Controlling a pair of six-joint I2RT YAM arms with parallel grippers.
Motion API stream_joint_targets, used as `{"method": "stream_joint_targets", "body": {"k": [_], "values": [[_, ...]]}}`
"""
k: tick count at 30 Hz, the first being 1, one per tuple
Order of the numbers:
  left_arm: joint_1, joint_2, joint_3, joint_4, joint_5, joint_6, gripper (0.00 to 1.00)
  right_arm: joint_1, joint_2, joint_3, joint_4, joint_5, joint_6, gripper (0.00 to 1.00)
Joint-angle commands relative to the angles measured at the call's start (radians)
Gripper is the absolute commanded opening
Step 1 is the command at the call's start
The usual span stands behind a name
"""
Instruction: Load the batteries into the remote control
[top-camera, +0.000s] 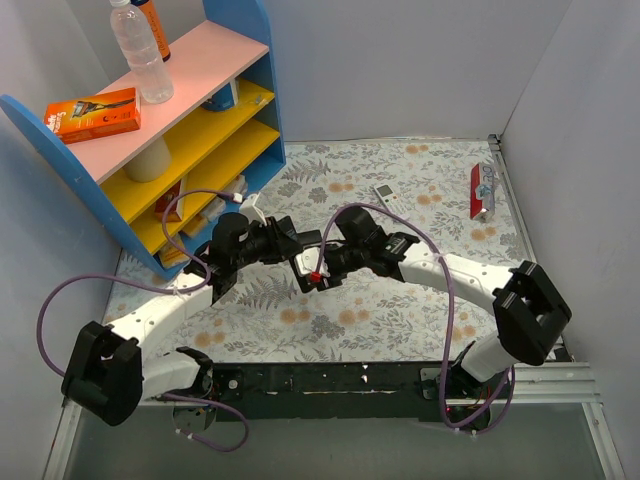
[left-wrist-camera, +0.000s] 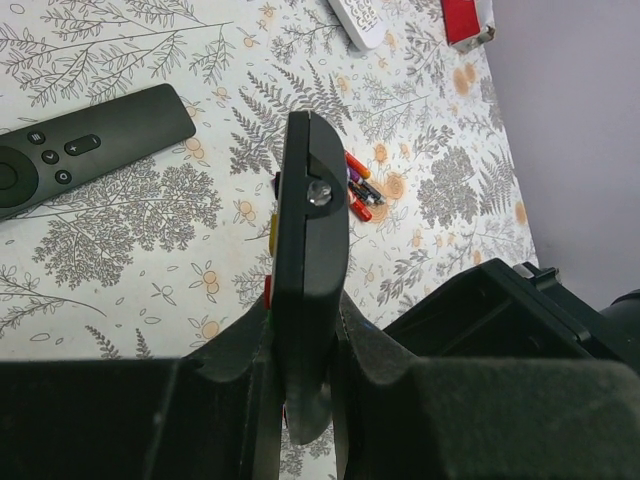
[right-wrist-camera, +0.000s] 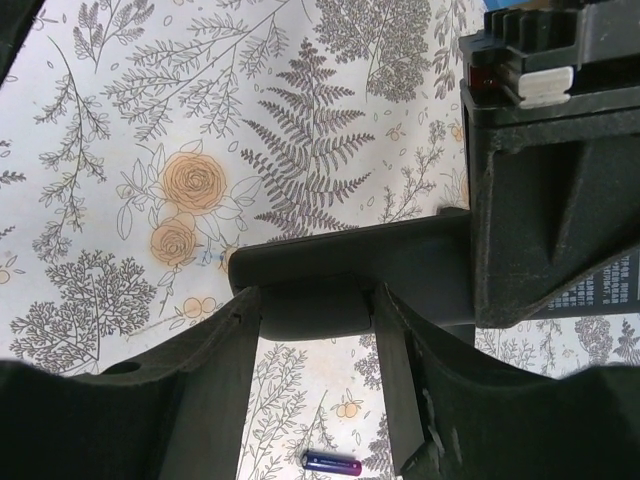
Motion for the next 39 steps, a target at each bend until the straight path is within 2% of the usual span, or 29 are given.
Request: {"method": "stream_joint_targets", "body": {"k": [1,11,18,31,39], "values": [[-0.004,0.004,0.073,0.199,0.033,0.012,0.00,0.007,0.056,-0.002,-0.118,0.052,0.005,0.55],[-0.006,0.160,0.078,0.392,0.027,0.121,0.00,-0.004,0.179,0.003,-0.098,0.146,0.008,0.55],[-0.006,0.239,0.070,0.483,0.030,0.227,0.00,-0.025,0.229,-0.005,-0.063,0.173,0.019,0.51],[-0.009,0.294,0.044,0.495,-0.076,0.336,0.00,-0.028,0.226,-0.014,-0.060,0.178,0.030,0.45],[-0.009,0.312,0.022,0.495,-0.168,0.342,0.00,-0.028,0.228,-0.028,-0.052,0.169,0.036,0.40]]}}
